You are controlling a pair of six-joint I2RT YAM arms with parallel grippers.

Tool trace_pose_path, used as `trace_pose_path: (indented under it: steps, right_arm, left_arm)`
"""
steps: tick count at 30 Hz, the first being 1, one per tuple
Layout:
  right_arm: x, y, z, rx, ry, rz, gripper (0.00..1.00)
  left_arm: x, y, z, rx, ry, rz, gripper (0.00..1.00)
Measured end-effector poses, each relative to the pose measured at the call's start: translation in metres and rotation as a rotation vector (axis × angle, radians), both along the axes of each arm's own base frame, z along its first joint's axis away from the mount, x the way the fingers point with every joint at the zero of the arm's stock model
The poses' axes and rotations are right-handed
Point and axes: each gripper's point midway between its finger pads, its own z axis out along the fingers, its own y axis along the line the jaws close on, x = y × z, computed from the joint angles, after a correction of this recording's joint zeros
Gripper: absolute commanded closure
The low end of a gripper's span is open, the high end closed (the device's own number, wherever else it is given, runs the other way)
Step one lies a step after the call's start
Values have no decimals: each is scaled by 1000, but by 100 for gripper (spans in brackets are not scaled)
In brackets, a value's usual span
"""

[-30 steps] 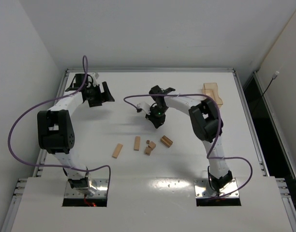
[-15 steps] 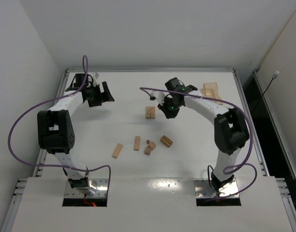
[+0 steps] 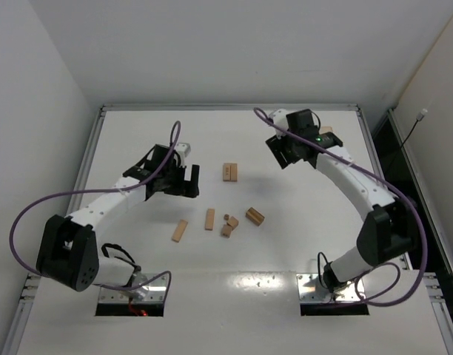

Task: Build the wood block tower

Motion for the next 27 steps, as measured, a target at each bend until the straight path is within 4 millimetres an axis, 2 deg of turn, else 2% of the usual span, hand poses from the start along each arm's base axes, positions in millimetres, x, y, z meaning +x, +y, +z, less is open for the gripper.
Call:
trace_pose_path:
  steps: [3,5,7,10,12,16,24,27]
  right_arm:
    - [1,-17,24,12,-68,-71,49]
    - [1,-21,29,14,-83,-98,51]
    - [0,-22,29,17,-82,-116,51]
    - [-5,-27,25,14,-79,-144,51]
    - [-11,-30,24,12,-74,-156,51]
    - [-16,-37,30,18,-84,-180,51]
    - [-19,-39,36,33,-95,-185,51]
    - [-22,-39,35,37,-84,-181,51]
  left_arm:
    - [-1,4,8,8,-22,27,3]
    - [-2,7,6,12,-12,48,5]
    - [-8,8,0,12,18,64,6]
    - [-23,13,-15,21,85,94,15]
    - [-34,16,-23,30,138,109,16]
    - [-52,11,-30,31,219,116,26]
    - [-102,11,-55,55,397,111,29]
    - [-110,9,-60,58,446,110,33]
